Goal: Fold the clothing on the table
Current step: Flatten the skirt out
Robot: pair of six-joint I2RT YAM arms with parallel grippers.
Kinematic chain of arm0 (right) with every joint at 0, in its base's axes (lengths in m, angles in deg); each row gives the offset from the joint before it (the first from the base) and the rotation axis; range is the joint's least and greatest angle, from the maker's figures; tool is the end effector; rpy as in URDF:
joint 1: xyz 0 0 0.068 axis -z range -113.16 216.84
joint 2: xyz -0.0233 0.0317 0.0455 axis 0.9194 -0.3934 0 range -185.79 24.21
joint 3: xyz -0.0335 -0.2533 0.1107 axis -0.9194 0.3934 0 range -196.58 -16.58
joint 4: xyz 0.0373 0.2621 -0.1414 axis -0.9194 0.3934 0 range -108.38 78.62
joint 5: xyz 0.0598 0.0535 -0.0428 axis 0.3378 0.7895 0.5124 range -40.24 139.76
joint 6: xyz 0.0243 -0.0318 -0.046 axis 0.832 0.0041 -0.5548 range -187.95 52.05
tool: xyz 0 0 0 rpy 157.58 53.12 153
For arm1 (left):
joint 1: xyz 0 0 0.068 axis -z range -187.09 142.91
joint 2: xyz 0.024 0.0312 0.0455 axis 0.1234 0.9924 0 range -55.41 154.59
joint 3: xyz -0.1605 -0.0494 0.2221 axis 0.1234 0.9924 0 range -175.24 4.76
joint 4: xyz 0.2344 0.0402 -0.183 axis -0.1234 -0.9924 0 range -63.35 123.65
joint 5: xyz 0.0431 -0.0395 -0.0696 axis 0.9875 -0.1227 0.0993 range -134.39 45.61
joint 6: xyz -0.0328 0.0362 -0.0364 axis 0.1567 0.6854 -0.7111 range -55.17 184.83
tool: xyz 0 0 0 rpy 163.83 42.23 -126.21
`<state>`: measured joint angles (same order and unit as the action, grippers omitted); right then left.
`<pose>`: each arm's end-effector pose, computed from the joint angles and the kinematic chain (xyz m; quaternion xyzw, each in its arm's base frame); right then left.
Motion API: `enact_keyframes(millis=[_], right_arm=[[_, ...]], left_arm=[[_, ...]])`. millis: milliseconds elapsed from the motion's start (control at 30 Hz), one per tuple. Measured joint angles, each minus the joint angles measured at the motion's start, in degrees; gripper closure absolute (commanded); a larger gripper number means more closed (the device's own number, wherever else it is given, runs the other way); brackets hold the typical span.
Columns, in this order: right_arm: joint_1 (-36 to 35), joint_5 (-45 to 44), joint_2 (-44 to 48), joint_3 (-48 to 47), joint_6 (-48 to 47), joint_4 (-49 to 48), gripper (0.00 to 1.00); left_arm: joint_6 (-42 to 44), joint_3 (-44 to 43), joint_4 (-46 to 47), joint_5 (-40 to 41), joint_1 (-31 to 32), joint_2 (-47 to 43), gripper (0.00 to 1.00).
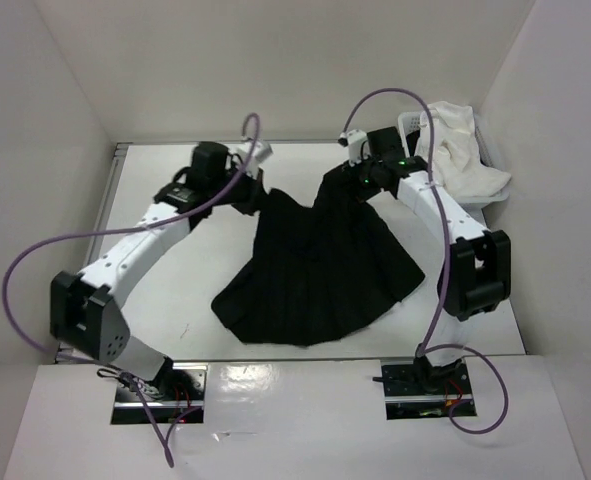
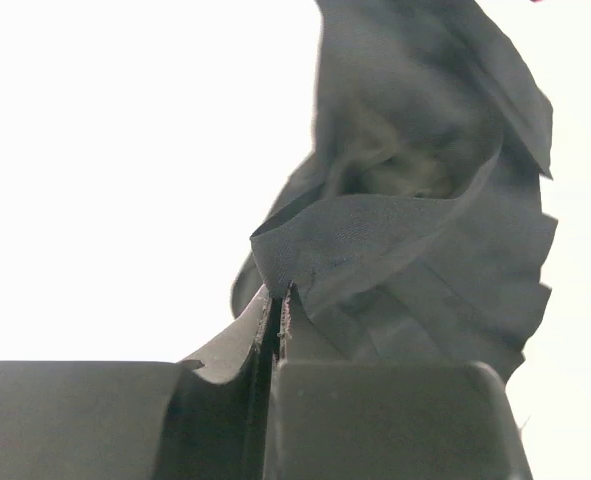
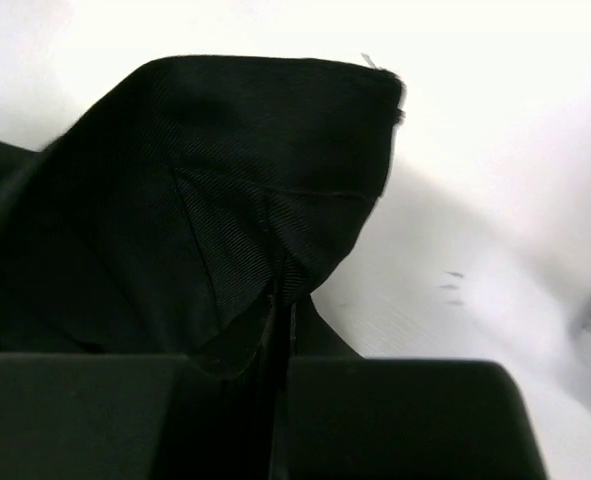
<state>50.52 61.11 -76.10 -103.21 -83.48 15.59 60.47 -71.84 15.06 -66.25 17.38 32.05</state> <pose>0.4201 0.1322 0.2818 -0.2889 0.8825 0.0947 0.3588 0.3583 -0.1816 0.3310 0.2422 0.8182 -0.2818 0.4386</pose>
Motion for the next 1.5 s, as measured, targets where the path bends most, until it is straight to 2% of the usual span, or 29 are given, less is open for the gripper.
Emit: enact_keyframes(millis=[133,267,567,1000,1300,1500], right_arm=[[2.19,-0.26,3.78,0.00,0.02,0.04,1.00],[2.12,0.04,5.46,0.00,0.09,0.13,1.00],[1.73,1.86,12.81,3.23,0.11,0.39,1.00],[1.68,2.64,29.31,7.52,0.76,-3.74,1.00],[1.66,4.72,35.28,8.66,1.11,-4.76,1.00],[1.99,12.11,46.27,10.91,-0.87,-3.28,1.00]], left_arm=[[1.01,0.46,0.37,2.27,-5.01,-8.59,1.00],[1.42,3.28,1.03,2.84,-7.28,-14.27,1.00],[1.84,6.25,-0.28,3.28,-9.57,-16.61,1.00],[3.91,3.54,-1.29,3.30,-10.21,-20.94,1.00],[7.41,-1.01,-5.38,-0.96,-10.32,-26.97,1.00],[12.96,-3.56,-11.80,-7.08,-11.06,-33.88,1.00]])
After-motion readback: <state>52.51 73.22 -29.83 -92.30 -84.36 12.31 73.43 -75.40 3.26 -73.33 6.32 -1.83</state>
